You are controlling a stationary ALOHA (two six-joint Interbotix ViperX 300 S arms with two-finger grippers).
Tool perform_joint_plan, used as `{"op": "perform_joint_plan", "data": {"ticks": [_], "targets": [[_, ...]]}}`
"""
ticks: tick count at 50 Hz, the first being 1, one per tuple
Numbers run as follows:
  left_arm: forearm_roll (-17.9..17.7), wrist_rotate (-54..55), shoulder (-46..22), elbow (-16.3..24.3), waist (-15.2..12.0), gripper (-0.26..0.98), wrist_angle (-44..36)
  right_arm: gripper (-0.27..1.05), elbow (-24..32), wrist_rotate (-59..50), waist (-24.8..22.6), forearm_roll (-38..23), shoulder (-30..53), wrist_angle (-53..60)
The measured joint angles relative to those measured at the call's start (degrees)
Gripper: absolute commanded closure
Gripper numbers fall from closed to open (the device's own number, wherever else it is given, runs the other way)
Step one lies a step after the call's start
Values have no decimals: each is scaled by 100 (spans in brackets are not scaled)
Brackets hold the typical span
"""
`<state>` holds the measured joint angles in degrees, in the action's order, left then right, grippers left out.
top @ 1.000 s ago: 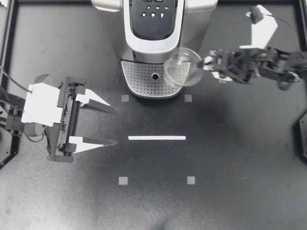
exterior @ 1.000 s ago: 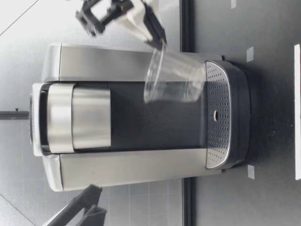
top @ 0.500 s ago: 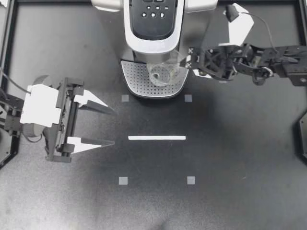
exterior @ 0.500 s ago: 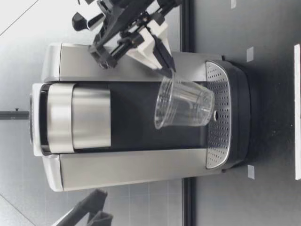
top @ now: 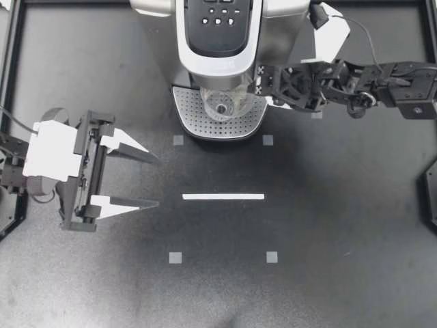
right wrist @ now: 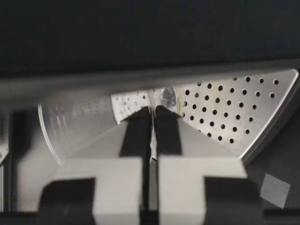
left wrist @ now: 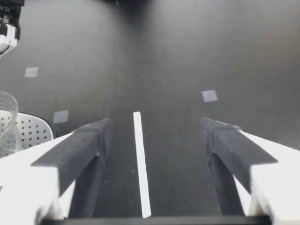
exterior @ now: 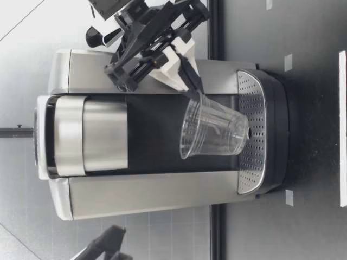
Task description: Place the coffee capsule inside the capsule container, then place the cup onto the center of the cup tray, then push the 'Hot Water' and 'Travel Mug' buttons.
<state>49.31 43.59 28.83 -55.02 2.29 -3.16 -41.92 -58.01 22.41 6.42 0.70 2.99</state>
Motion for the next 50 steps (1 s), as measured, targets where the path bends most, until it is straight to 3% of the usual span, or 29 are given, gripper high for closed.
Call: {"op": "perform_joint_plan", "data": {"ticks": [12,29,50], "targets": [[0,0,62,-9,-9,10,0,66,-9,9,0,0,26,-18],[0,0,114,0,-9,10,0,28,97,9,0,-9,132,-18],[-9,0,202,-9,0,10,0,27,-9,18,0,-18,-132,-26]]}}
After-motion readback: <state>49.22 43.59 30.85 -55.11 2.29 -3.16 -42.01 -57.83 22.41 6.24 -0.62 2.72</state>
